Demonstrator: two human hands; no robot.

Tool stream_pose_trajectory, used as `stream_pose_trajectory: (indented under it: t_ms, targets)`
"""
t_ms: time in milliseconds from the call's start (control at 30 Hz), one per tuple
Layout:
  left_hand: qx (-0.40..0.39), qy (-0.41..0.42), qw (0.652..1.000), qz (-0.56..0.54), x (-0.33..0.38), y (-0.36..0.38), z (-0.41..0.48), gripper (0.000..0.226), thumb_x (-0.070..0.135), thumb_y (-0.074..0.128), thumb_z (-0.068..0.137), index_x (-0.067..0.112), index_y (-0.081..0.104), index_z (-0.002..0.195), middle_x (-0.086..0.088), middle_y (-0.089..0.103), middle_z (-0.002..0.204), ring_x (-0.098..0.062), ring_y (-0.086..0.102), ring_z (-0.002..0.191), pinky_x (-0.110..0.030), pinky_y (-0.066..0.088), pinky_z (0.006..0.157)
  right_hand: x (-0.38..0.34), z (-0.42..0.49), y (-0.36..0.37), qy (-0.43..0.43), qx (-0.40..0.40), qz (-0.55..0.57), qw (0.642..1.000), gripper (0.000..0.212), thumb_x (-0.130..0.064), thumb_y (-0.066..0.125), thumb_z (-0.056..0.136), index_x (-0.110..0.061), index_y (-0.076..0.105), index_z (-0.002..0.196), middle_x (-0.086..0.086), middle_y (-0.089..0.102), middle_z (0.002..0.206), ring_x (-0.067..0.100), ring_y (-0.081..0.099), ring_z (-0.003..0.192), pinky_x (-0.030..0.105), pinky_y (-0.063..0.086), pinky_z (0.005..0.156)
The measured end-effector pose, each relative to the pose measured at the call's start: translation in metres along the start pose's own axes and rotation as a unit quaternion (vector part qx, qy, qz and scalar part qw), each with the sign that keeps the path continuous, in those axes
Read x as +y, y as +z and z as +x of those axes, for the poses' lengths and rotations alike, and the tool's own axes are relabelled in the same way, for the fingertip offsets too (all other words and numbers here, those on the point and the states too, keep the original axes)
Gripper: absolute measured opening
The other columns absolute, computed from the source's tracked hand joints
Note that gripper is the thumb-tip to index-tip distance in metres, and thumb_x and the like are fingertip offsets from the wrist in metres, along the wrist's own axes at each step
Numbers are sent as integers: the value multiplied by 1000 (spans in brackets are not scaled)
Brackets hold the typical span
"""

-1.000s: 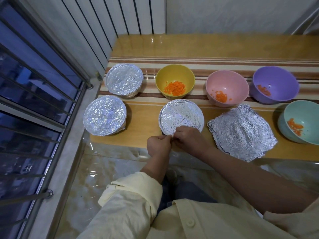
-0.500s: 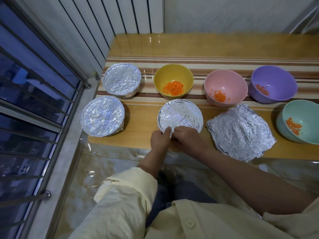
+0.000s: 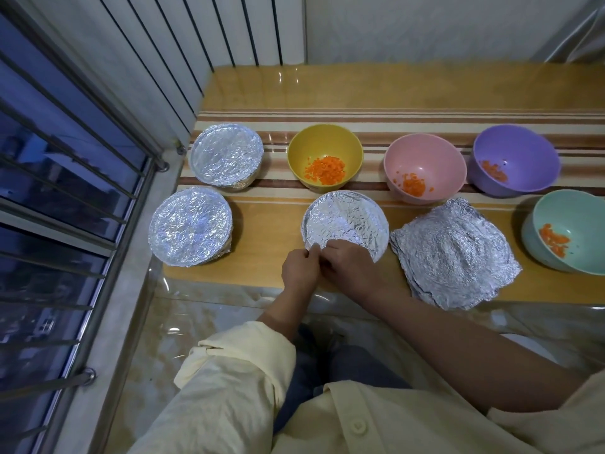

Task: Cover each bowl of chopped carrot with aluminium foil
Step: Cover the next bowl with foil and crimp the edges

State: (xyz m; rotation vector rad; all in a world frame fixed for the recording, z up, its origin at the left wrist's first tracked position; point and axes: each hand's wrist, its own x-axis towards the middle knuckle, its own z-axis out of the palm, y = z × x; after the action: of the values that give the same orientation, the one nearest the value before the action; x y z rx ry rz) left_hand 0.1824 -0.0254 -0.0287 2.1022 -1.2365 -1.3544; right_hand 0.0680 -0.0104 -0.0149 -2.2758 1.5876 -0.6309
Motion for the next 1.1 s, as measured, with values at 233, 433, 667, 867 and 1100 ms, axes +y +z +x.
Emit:
stream_pose_trajectory:
  t_ms: [233,433,667,867,1100]
  targets:
    - [13,33,995,92,5,-6,2,45,19,39,103,-12,69,90,-29,70,94,-42,64,93,-38,45,75,0,2,1,-4,-8,24,1000,11,-16,64,71,-7,66,64,7,55,63,27,57,57,26,39,44]
    - [8,36,996,83,4,-10,8,45,21,40,102,-10,70,89,-28,70,93,-43,65,91,-42,49,79,12,-10,-11,-44,-33,-7,998,15,-15,78,71,-7,66,71,7,59,69,25,59,64,28,41,50]
    - [72,-7,997,12,2,-13,-12,42,48,55,95,19,64,67,-9,73,79,-28,66,79,-35,49,78,10,-9,-8,-22,-30,6,999,18,-10,78,71,-6,60,66,8,56,64,27,56,58,33,41,46]
    - [102,-14,995,-15,-2,-3,-20,44,44,60,77,3,73,69,-2,56,57,-22,48,58,-36,54,70,9,-10,-5,-20,-40,0,999,24,-5,81,63,-9,58,61,6,54,61,26,55,55,26,33,44]
    - [76,-30,997,-16,2,-1,-21,36,43,68,82,11,77,68,-7,71,63,-30,69,67,-32,55,71,10,-8,-6,-15,-19,8,1000,17,-3,79,62,-8,64,66,6,55,62,25,56,53,24,32,44]
